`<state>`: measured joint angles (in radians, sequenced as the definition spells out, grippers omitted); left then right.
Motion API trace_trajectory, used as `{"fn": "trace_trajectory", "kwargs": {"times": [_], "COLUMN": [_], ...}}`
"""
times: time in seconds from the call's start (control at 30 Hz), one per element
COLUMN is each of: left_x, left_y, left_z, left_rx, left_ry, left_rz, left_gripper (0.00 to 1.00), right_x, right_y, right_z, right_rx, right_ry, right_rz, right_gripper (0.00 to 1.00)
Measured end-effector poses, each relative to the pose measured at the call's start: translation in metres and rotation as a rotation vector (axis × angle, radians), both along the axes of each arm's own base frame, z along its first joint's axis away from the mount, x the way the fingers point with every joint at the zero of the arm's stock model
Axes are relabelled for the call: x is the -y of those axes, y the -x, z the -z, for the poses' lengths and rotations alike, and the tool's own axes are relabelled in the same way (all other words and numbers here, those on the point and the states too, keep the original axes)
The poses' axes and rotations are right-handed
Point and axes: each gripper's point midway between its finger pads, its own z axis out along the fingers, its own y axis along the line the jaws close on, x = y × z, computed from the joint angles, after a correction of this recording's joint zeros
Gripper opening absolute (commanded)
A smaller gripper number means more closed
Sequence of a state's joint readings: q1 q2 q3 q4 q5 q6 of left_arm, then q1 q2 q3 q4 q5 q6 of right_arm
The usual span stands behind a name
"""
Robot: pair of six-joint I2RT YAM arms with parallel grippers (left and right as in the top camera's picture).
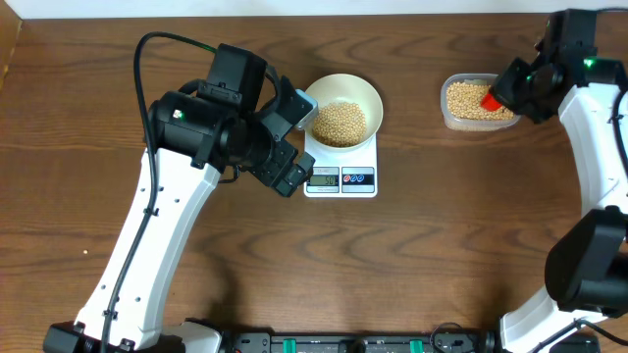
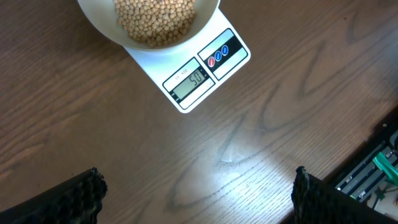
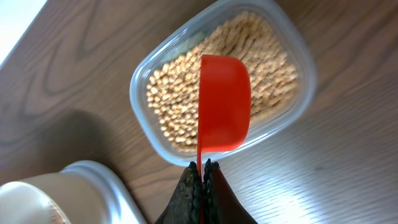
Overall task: Scoop item into bowl and weigh 50g on scale
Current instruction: 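Lower the red scoop into the soybean tub with the right gripper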
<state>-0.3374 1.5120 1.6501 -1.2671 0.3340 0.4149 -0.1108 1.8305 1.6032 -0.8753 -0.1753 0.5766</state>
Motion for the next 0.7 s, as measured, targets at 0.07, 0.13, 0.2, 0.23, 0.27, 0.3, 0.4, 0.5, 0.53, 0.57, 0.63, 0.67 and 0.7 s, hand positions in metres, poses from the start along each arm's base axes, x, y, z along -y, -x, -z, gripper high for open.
{"fn": "trace_trajectory", "kwargs": {"times": [0.07,0.13,0.2,0.23,0.27,0.3,0.4,0.5,0.53,0.57,0.63,0.67,0.7], "left_x": [0.0,0.0,0.0,0.0,0.0,0.0,0.0,0.0,0.0,0.0,0.0,0.0,0.0], "left_y": [0.0,0.0,0.0,0.0,0.0,0.0,0.0,0.0,0.0,0.0,0.0,0.0,0.0], "left_z": [0.0,0.0,0.0,0.0,0.0,0.0,0.0,0.0,0.0,0.0,0.0,0.0,0.0], "left_rx": [0.0,0.0,0.0,0.0,0.0,0.0,0.0,0.0,0.0,0.0,0.0,0.0,0.0], "left_ry": [0.0,0.0,0.0,0.0,0.0,0.0,0.0,0.0,0.0,0.0,0.0,0.0,0.0], "left_rz": [0.0,0.0,0.0,0.0,0.0,0.0,0.0,0.0,0.0,0.0,0.0,0.0,0.0], "left_gripper": [0.98,0.98,0.98,0.98,0.98,0.98,0.98,0.98,0.98,0.98,0.98,0.98,0.98], "right_x": [-0.004,-0.006,-0.005,-0.004,-0.004,-0.003,-0.003,-0.003,-0.003,-0.003,-0.003,-0.003,-0.004], "right_y": [0.002,0.008,0.008,0.008,0.008,0.008,0.009,0.009,0.009,0.009,0.009,0.009,0.009], "right_z": [0.01,0.02,0.026,0.027,0.028,0.028,0.028,0.028,0.028,0.028,0.028,0.028,0.028], "right_rx": [-0.013,-0.038,-0.043,-0.044,-0.044,-0.044,-0.047,-0.048,-0.048,-0.048,-0.048,-0.049,-0.05], "right_ry": [-0.049,-0.091,-0.12,-0.133,-0.143,-0.151,-0.166,-0.171,-0.172,-0.173,-0.174,-0.175,-0.176], "right_rz": [0.024,0.053,0.079,0.092,0.101,0.11,0.123,0.127,0.128,0.128,0.129,0.13,0.131], "right_gripper": [0.01,0.01,0.01,0.01,0.01,0.01,0.01,0.01,0.01,0.01,0.03,0.04,0.07]}}
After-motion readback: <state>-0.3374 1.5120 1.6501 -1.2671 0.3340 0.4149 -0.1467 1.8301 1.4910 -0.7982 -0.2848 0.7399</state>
